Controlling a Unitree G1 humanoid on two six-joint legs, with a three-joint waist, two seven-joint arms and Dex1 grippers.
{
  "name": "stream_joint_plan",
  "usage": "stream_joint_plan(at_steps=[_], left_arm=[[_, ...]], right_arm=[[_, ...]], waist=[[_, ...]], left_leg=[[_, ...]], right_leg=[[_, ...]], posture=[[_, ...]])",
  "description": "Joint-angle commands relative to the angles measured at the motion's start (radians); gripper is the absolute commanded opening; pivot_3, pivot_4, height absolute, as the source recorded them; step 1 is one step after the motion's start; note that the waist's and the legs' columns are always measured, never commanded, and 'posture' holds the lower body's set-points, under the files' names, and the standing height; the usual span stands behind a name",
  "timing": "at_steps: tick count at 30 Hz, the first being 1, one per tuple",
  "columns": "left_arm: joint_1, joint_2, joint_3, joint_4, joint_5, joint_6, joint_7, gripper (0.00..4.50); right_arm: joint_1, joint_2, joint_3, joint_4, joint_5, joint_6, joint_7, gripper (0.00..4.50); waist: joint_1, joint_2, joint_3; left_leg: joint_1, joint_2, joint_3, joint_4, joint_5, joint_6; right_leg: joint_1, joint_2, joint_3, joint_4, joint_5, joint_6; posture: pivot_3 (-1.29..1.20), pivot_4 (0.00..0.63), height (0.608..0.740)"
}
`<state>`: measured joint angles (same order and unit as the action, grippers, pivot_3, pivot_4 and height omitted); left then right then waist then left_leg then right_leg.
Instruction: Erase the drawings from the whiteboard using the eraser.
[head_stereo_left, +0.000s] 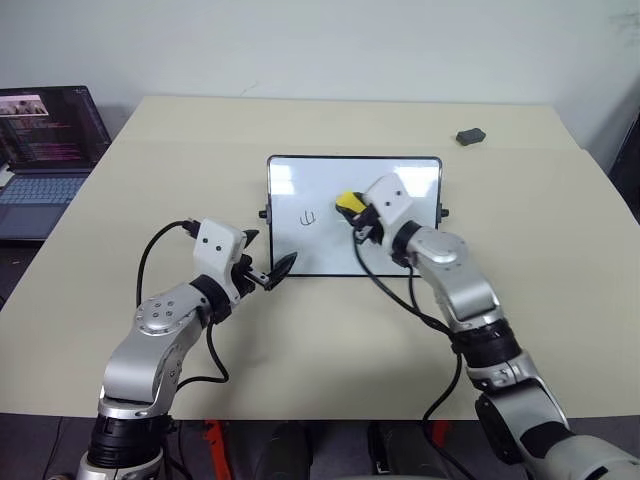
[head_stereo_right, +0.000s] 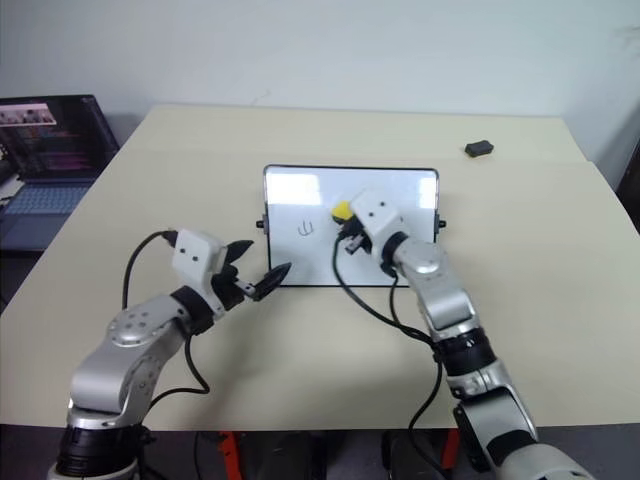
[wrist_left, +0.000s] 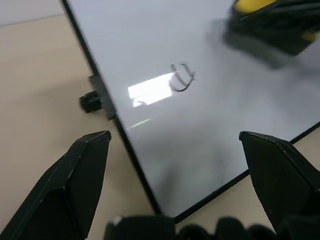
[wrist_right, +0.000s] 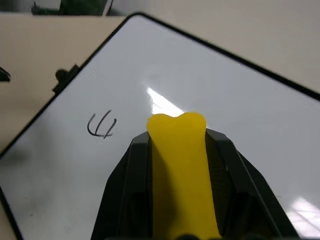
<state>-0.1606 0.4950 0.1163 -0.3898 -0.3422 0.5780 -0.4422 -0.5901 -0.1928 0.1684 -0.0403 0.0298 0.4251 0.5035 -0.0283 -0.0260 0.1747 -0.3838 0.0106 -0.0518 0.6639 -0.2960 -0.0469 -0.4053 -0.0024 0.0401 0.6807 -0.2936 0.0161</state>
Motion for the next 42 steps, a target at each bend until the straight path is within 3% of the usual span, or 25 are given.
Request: stream_joint_plan(at_steps=[1, 13, 21, 26, 36, 42], left_arm=[[0.007, -0.008, 0.042, -0.023, 0.013, -0.011, 0.041, 4.50], [-0.012, 0.016, 0.067, 0.000, 0.017, -0.007, 0.053, 4.50], [0.006, 0.025, 0.094, -0.013, -0.010, -0.004, 0.036, 4.50], [0.018, 0.055, 0.104, -0.016, -0.027, -0.006, -0.019, 4.50], [0.001, 0.108, 0.099, -0.016, -0.030, -0.007, -0.074, 4.50], [0.002, 0.112, 0.095, -0.028, -0.032, -0.002, -0.078, 4.50]], right_arm=[[0.097, -0.062, -0.045, -0.149, 0.068, 0.044, 0.059, 1.09], [0.296, -0.222, 0.044, -0.286, 0.048, -0.016, 0.139, 1.09], [0.256, -0.152, 0.045, -0.273, 0.077, -0.112, 0.121, 1.09], [0.089, -0.052, 0.079, -0.089, -0.028, -0.233, 0.017, 1.09], [-0.286, 0.097, 0.114, 0.503, -0.177, -0.471, -0.128, 1.09], [-0.311, 0.145, 0.151, 0.665, -0.221, -0.501, -0.124, 1.09]], waist=[[0.002, 0.000, 0.000], [-0.003, 0.000, 0.000], [-0.004, 0.000, 0.000], [-0.006, 0.000, 0.000], [-0.004, -0.001, 0.000], [-0.006, -0.001, -0.001]], left_leg=[[0.000, 0.000, 0.000, 0.000, 0.000, 0.000], [0.002, 0.000, 0.001, 0.001, 0.000, 0.000], [0.002, 0.000, 0.000, 0.001, 0.000, 0.000], [0.002, 0.000, 0.001, 0.002, 0.000, 0.000], [0.002, 0.000, 0.002, 0.002, 0.001, -0.001], [0.001, 0.000, 0.002, 0.000, 0.001, -0.001]], right_leg=[[0.000, 0.000, 0.000, 0.000, 0.000, 0.000], [0.001, 0.000, 0.000, 0.002, 0.000, 0.000], [0.001, 0.000, 0.000, 0.002, 0.000, 0.000], [0.001, 0.000, 0.001, 0.004, 0.000, 0.000], [0.000, 0.000, 0.001, 0.002, 0.000, 0.000], [0.000, 0.000, 0.001, 0.001, 0.000, 0.000]], posture=[[0.00, 0.150, 0.740], [0.00, 0.150, 0.740], [0.00, 0.150, 0.740], [0.00, 0.150, 0.740], [0.00, 0.150, 0.740], [0.00, 0.150, 0.740]])
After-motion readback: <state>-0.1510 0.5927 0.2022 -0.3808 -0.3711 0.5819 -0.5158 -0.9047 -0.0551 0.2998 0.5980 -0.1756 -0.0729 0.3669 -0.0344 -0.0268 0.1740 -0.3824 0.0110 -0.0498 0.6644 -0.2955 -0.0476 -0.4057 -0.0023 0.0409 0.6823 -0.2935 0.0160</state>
